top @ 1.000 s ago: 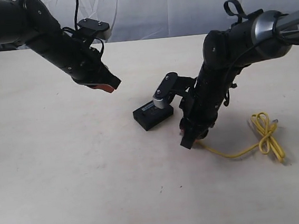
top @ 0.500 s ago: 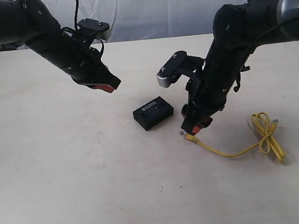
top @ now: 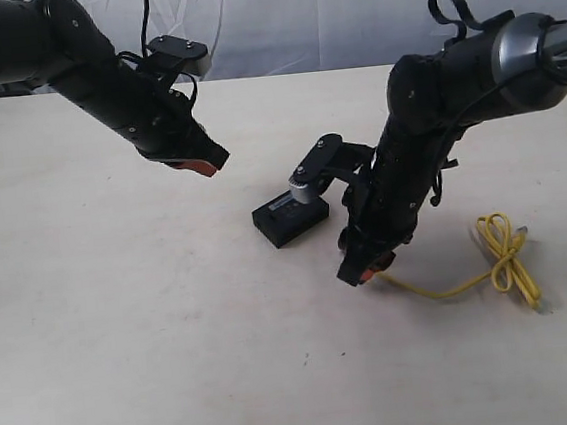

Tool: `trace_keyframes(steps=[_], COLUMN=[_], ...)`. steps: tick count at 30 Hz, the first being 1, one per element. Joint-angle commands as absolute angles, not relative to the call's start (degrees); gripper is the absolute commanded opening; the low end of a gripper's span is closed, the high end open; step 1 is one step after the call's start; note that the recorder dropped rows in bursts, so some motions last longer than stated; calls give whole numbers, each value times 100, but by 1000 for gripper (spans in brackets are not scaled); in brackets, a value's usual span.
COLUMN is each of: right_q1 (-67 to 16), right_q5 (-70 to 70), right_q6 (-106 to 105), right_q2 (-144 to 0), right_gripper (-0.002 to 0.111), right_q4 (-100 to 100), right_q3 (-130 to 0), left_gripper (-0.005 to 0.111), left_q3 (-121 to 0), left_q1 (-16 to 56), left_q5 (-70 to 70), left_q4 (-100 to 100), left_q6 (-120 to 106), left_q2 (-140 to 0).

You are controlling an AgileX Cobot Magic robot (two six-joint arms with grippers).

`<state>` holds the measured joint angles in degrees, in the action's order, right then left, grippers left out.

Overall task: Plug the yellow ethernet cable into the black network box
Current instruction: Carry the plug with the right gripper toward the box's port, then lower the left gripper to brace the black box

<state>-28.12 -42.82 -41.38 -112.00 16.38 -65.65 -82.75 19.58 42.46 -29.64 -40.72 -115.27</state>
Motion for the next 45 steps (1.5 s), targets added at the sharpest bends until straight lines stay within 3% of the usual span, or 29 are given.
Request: trace_keyframes(steps=[1, 8, 11, 13, 15, 23, 45], right_q1=[-2802, -2802, -2802, -2802, -2802, -2802, -2802], right_q5=[-4170, -4115, -3829, -3698, -3712, -4597, -5984], right_q6=[-4240, -4240, -4240, -4217, -4191, -4148, -2995], right_q2=[-11346, -11455, -11537, -11612, -11635, -11224, -11942], right_gripper=[43, 43, 38, 25, 0, -1, -1], right_q4=[1401, 1338, 1338, 1354, 1304, 1074, 1371], right_q3=[-6537, -6537, -6537, -6537, -6537, -6858, -8397], left_gripper=[0, 0, 0, 0, 0, 0, 0], left_q3=[-8239, -8239, -8239, -8239, -8239, -8271, -10323], left_q1=[1956, 1956, 1956, 1956, 1956, 1956, 1956], left_q5=[4250, 4238, 4238, 4238, 4239, 4185, 5300], left_q4=[-3010, -3009, -3009, -3009, -2998, -3270, -3452], left_q6=[-4091, -4091, -4091, -4091, -4091, -4106, -4498], left_q2=[-11480, -11480, -11480, -11480, -11480, -11647, -13463])
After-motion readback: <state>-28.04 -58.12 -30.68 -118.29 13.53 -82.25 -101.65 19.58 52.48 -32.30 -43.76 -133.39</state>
